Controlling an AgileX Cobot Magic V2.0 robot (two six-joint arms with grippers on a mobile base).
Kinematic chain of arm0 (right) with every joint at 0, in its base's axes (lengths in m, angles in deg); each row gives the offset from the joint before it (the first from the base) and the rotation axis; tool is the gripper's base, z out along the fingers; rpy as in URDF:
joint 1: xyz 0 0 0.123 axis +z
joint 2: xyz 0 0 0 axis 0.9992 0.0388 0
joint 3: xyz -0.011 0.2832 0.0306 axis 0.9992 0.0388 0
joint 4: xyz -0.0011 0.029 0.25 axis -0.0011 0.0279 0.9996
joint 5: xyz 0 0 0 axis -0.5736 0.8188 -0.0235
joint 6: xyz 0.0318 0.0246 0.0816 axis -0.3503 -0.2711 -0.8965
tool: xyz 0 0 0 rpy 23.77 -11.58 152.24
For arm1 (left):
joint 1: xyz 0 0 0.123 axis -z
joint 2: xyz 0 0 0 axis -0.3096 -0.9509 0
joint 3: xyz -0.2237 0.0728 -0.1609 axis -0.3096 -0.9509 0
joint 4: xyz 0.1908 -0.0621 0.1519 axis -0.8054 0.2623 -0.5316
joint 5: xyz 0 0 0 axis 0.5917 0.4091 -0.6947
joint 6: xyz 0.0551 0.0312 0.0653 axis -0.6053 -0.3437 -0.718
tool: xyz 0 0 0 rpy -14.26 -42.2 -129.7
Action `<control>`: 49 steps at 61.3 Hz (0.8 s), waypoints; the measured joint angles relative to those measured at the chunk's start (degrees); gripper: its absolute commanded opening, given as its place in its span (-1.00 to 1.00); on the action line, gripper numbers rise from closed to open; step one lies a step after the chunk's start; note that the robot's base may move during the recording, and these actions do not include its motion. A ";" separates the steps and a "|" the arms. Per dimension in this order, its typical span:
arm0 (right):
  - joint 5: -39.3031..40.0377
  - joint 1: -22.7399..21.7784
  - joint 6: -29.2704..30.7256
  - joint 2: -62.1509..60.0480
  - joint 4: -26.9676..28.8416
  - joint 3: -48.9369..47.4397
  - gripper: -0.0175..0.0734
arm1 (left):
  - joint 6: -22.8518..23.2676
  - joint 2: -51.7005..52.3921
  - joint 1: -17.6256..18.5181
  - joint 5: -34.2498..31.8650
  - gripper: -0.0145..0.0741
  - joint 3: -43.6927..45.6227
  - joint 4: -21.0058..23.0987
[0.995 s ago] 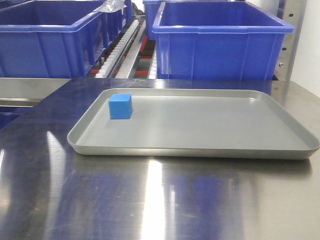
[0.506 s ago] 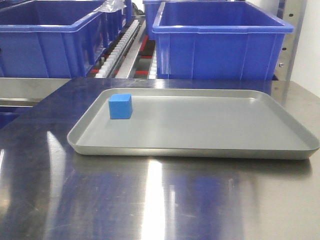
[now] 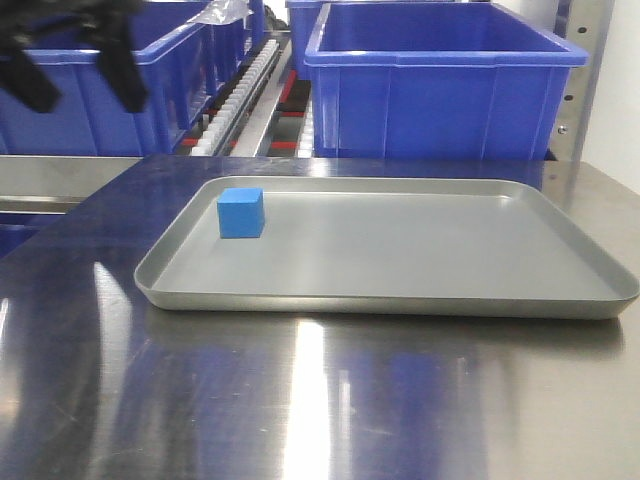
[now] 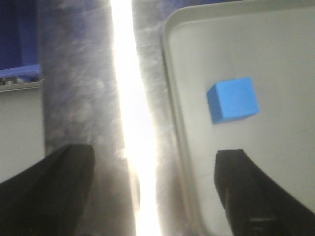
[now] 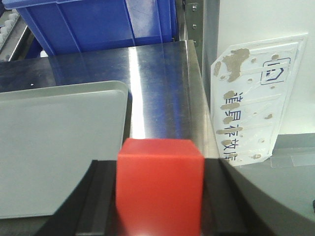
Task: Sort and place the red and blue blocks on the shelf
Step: 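Lower the left gripper over the blue cube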
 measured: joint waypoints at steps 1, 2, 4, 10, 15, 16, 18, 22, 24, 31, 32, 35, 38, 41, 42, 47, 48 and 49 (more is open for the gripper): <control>0.00 0.00 0.00 0.00 0.00 0.00 -0.49 | 0.00 -0.59 0.18 0.00 0.56 0.72 0.00; 0.00 0.00 0.00 0.00 0.00 0.00 -0.49 | 0.00 -1.49 0.45 0.00 0.56 1.21 0.00; 0.00 0.00 0.00 0.00 0.00 0.00 -0.49 | 0.00 -2.67 0.83 0.00 0.56 2.15 0.00; 0.00 0.00 0.00 0.00 0.00 0.00 -0.49 | 0.00 -6.18 2.13 0.12 0.56 5.14 0.00; 0.00 0.00 0.00 0.00 0.00 0.00 -0.49 | 0.00 -8.77 2.96 0.12 0.56 7.03 0.00; 0.00 0.00 0.00 0.00 0.00 0.00 -0.49 | 0.00 -9.42 3.27 0.12 0.56 7.57 0.00; 0.00 0.00 0.00 0.00 0.00 0.00 -0.49 | 0.00 -10.28 3.65 0.12 0.56 8.32 0.00; 0.00 0.00 0.00 0.00 0.00 0.00 -0.49 | 0.00 -12.09 4.14 0.12 0.56 9.86 0.00; 0.00 0.00 0.00 0.00 0.00 0.00 -0.49 | 0.00 -12.83 4.39 0.12 0.56 10.42 0.00; 0.00 0.00 0.00 0.00 0.00 0.00 -0.49 | 0.00 -15.44 5.26 0.12 0.56 12.47 0.00; 0.00 0.00 0.00 0.00 0.00 0.00 -0.49 | 0.00 -15.74 5.29 0.12 0.56 12.69 0.00; 0.00 0.00 0.00 0.00 0.00 0.00 -0.49 | 0.00 -16.72 5.52 -0.01 0.56 13.30 0.00; 0.00 0.00 0.00 0.00 0.00 0.00 -0.49 | 0.00 -17.47 5.78 -0.13 0.56 13.67 0.00; 0.00 0.00 0.00 0.00 0.00 0.00 -0.49 | 0.00 -18.23 5.81 -0.14 0.56 13.88 0.00; 0.00 0.00 0.00 0.00 0.00 0.00 -0.49 | 0.00 -18.42 5.87 -0.25 0.56 13.86 0.00; 0.00 0.00 0.00 0.00 0.00 0.00 -0.49 | 0.00 -19.12 6.10 -0.39 0.56 13.86 0.00; 0.00 0.00 0.00 0.00 0.00 0.00 -0.49 | 0.00 -19.29 6.10 -0.42 0.56 13.89 0.00; 0.00 0.00 0.00 0.00 0.00 0.00 -0.49 | 0.00 -19.57 6.10 -0.42 0.56 13.89 0.00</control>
